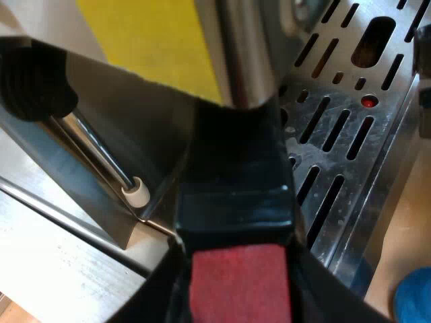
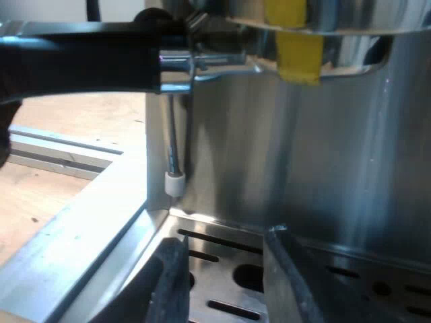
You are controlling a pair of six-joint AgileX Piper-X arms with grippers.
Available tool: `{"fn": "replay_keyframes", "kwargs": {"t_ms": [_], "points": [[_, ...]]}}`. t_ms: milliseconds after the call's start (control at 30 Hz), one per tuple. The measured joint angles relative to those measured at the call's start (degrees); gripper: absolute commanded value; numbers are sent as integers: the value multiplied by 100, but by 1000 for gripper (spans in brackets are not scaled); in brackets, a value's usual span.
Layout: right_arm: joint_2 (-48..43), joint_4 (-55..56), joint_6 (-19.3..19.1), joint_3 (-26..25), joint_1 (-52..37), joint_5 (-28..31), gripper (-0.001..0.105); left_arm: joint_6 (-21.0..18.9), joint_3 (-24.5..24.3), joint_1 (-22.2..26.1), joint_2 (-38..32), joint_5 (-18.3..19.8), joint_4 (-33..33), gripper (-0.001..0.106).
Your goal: Put the handle in the coffee machine
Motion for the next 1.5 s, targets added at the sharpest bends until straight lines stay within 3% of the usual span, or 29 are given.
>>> {"fn": "replay_keyframes", "kwargs": {"t_ms": [267, 400, 500, 633, 800, 933, 1033, 1500], "points": [[0, -73, -58, -2, -233, 292, 30, 0, 0, 0, 0, 0, 0, 0], [0, -78, -58, -2, -368, -199, 30, 0, 0, 0, 0, 0, 0, 0], [0, -78, -262, -2, -467, -568, 30, 0, 0, 0, 0, 0, 0, 0], [0, -78, -570, -2, -628, -704, 30, 0, 0, 0, 0, 0, 0, 0], [0, -78, -591, -2, -703, -734, 30, 0, 0, 0, 0, 0, 0, 0], [0, -78, -567, -2, -981, -1122, 44, 0, 0, 0, 0, 0, 0, 0], [18, -94, -567, -2, -1035, -1165, 46, 0, 0, 0, 0, 0, 0, 0], [898, -2003, -577, -2, -1047, -1034, 45, -5, 0, 0, 0, 0, 42, 0]]}}
